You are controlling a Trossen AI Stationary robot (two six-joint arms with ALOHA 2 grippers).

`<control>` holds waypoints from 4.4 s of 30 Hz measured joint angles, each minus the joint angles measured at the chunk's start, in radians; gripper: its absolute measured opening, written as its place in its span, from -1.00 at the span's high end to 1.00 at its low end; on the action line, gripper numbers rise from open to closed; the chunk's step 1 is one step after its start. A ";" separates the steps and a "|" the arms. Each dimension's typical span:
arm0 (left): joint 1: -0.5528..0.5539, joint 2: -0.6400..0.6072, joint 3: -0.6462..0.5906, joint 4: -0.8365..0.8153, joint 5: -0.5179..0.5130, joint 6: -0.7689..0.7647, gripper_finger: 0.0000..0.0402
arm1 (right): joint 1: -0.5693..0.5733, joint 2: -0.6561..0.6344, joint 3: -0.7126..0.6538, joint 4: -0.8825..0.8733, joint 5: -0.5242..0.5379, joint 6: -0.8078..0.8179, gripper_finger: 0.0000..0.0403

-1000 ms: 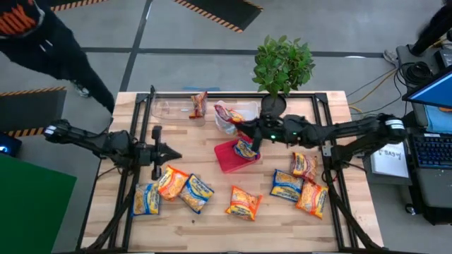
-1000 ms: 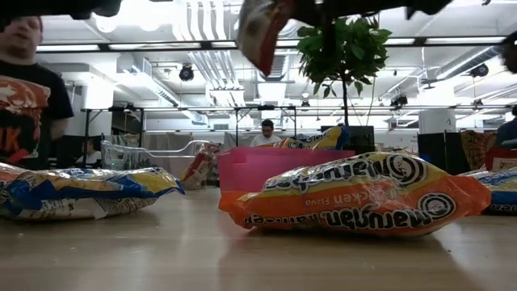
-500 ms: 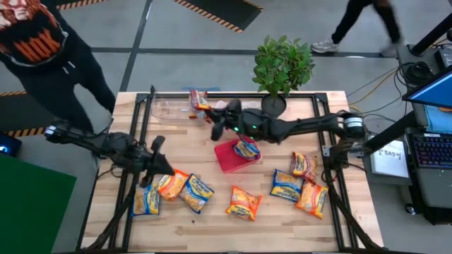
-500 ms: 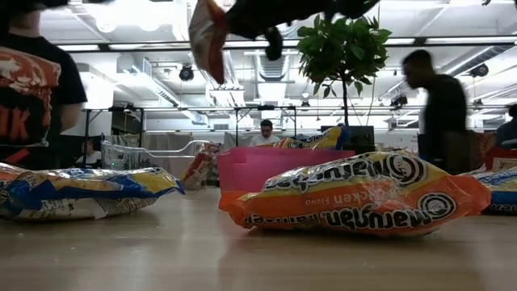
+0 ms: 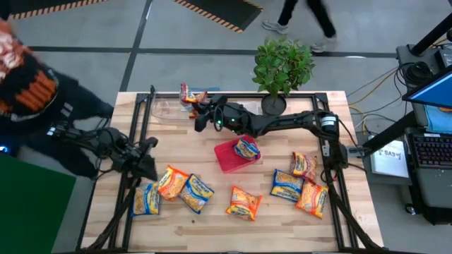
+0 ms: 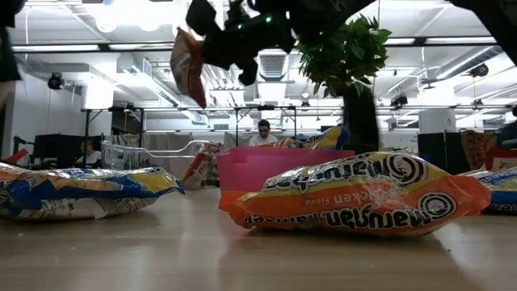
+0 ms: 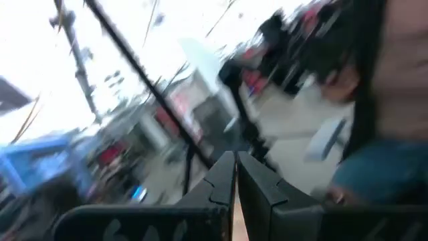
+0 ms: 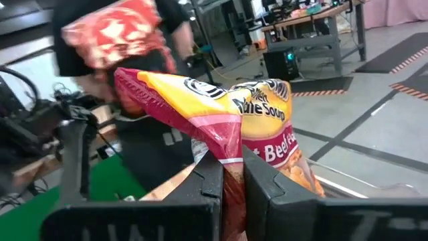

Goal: Sort Maruchan noodles
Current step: Put the red noodle pack into the transparent bin, then put the blue noodle pack into the red bin

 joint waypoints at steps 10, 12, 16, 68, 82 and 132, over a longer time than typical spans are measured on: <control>0.000 -0.028 0.000 -0.077 -0.039 0.039 1.00 | -0.036 0.083 0.053 0.014 0.025 0.126 0.94; 0.000 -0.030 0.000 -0.073 -0.141 0.038 1.00 | -0.048 0.097 0.055 0.008 0.041 0.195 0.94; 0.000 -0.032 0.000 -0.042 -0.464 0.008 1.00 | -0.062 0.151 0.085 0.004 0.049 0.350 0.94; 0.000 -0.014 0.000 -0.043 -1.021 0.012 1.00 | -0.105 0.409 0.380 -0.198 0.055 0.531 0.56; -0.001 -0.007 0.000 -0.046 -1.021 -0.002 1.00 | -0.089 0.230 0.379 -0.343 -0.367 0.333 0.21; -0.014 0.847 0.382 -0.659 -0.427 -0.890 0.91 | 0.442 -0.834 -0.940 -0.298 -0.170 -0.156 0.41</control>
